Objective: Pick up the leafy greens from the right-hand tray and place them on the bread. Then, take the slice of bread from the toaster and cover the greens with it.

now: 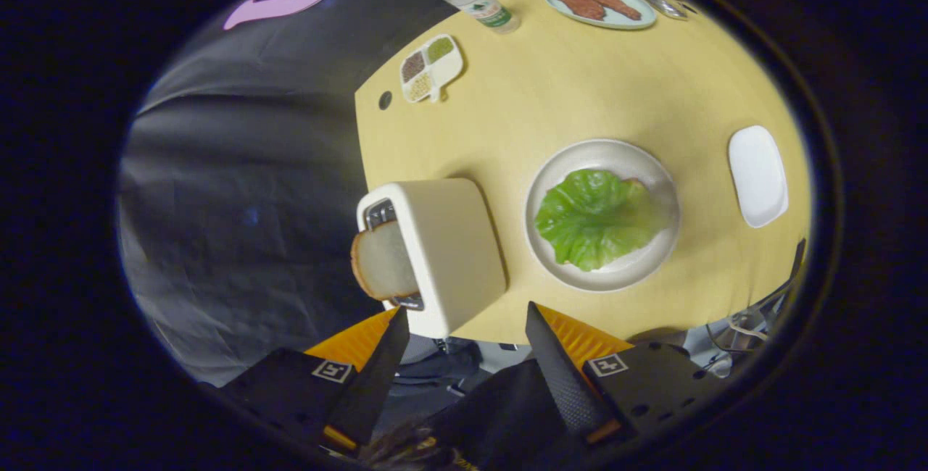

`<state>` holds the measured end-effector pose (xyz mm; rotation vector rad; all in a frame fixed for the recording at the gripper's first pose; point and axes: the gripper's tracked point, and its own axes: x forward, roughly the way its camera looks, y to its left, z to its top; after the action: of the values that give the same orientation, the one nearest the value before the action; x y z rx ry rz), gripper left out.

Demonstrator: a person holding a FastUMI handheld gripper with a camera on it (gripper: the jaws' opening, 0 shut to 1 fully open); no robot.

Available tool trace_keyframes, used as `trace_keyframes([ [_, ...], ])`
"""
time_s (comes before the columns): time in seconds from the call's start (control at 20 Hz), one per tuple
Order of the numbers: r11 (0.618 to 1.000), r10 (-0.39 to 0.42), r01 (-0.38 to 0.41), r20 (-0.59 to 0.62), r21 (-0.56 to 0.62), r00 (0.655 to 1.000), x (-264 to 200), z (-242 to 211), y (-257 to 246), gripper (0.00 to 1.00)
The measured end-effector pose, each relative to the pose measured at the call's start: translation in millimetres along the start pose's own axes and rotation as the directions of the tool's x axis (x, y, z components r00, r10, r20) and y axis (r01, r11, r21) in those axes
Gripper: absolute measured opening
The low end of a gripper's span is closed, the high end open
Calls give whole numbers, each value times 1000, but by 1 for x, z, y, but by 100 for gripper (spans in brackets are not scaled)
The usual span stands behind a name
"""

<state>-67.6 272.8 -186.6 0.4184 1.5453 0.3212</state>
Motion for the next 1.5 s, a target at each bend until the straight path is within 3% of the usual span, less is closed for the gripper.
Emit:
trace_keyframes([
  [0.35, 995, 62, -63, -18, -74, 998, 45, 1, 99, 99],
  [0.55, 993, 23, -27, -39, -112, 999, 88, 0, 107, 98],
  [0.7, 990, -38, 33, -35, -134, 999, 106, 4, 95, 80],
  [0.85, 985, -82, 77, -22, -155, 996, 115, 10, 83, 79],
  [1.1, 974, -141, 134, -23, -181, 990, 109, 14, 60, 18],
  [1.5, 981, 8, -19, -59, -193, 998, 52, 13, 68, 18],
])
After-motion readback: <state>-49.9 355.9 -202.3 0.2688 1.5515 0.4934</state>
